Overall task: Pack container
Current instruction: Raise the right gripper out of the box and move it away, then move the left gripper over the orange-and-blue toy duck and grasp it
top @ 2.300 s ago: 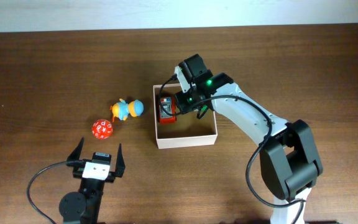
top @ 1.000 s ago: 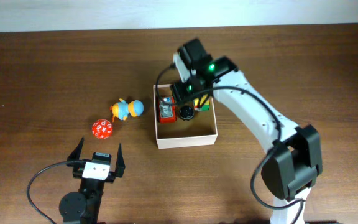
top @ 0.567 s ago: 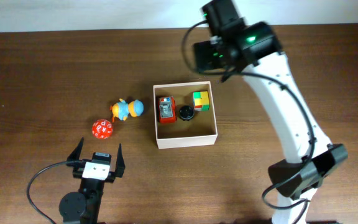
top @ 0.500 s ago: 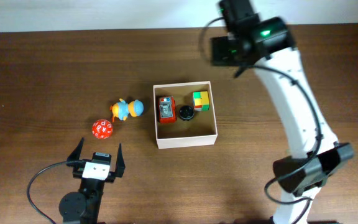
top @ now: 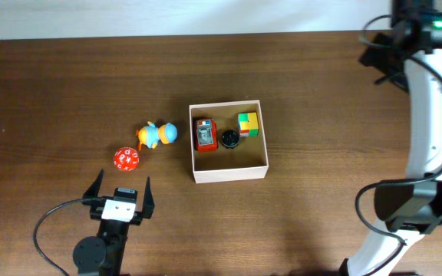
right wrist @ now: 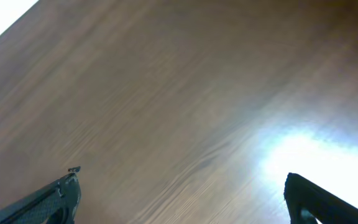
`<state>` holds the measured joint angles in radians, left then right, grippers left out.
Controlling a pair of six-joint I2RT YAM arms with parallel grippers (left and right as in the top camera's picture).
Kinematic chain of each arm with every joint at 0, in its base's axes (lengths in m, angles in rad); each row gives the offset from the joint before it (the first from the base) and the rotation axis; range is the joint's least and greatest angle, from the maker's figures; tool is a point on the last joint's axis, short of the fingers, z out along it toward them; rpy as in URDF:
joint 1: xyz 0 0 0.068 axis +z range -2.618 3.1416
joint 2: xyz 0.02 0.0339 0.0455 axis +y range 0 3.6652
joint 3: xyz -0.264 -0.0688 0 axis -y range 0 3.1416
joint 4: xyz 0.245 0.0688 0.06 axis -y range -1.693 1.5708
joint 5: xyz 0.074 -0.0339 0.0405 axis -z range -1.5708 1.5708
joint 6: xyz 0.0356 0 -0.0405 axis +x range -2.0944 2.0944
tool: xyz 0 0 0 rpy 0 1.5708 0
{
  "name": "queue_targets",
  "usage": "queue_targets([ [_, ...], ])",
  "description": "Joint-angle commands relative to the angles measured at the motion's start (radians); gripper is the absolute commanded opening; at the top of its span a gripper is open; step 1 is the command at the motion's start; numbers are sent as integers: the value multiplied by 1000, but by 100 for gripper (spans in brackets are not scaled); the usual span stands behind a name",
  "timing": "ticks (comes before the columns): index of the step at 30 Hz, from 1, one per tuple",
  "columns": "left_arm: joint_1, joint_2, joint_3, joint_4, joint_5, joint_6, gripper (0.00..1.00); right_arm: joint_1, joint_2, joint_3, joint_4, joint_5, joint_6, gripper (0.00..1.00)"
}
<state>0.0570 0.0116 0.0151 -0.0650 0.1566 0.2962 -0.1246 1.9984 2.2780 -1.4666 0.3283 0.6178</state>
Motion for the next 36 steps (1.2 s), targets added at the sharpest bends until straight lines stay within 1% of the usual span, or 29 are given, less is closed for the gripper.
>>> queue_targets([
  [1,-5,-6,-6,-2,-4,12,99,-63,-12,18,-6,-23,27,99],
  [7,-5,-6,-6,0,-4,12,99,-112,-12,18,-5,-32,27,99],
  [11,-4,-6,-6,5,-50,12,99,-113,-12,19,-4,-32,27,99],
  [13,-4,-6,-6,32,-40,5,99,-112,-12,18,-4,-33,27,99],
  [15,-5,-6,-1,125,78,-48,99,-111,-12,18,-4,-32,27,99],
  [17,-5,-6,13,180,183,-48,99,-112,-12,18,-3,-32,27,99],
  [19,-5,-5,47,202,222,-49,99,-112,-12,18,-4,-32,27,99],
  [20,-4,-2,70,177,222,-50,99,-112,-12,18,-3,-32,27,99],
  [22,0,26,160,47,206,-57,99,-112,-12,19,-3,-32,27,99],
  [24,5,101,281,-90,174,-56,99,-112,-12,18,-4,-32,27,99],
  [26,5,192,391,-159,149,-56,99,-112,-12,19,-4,-32,27,99],
  [27,5,249,455,-192,142,-56,99,-112,-12,18,-3,-32,27,99],
  [28,5,349,570,-251,143,-56,99,-112,-12,18,-3,-32,27,99],
  [30,5,481,725,-355,143,-56,99,-112,-12,19,-3,-32,27,99],
  [36,5,879,1167,-726,143,-56,99,-112,-12,18,-3,-32,27,99],
])
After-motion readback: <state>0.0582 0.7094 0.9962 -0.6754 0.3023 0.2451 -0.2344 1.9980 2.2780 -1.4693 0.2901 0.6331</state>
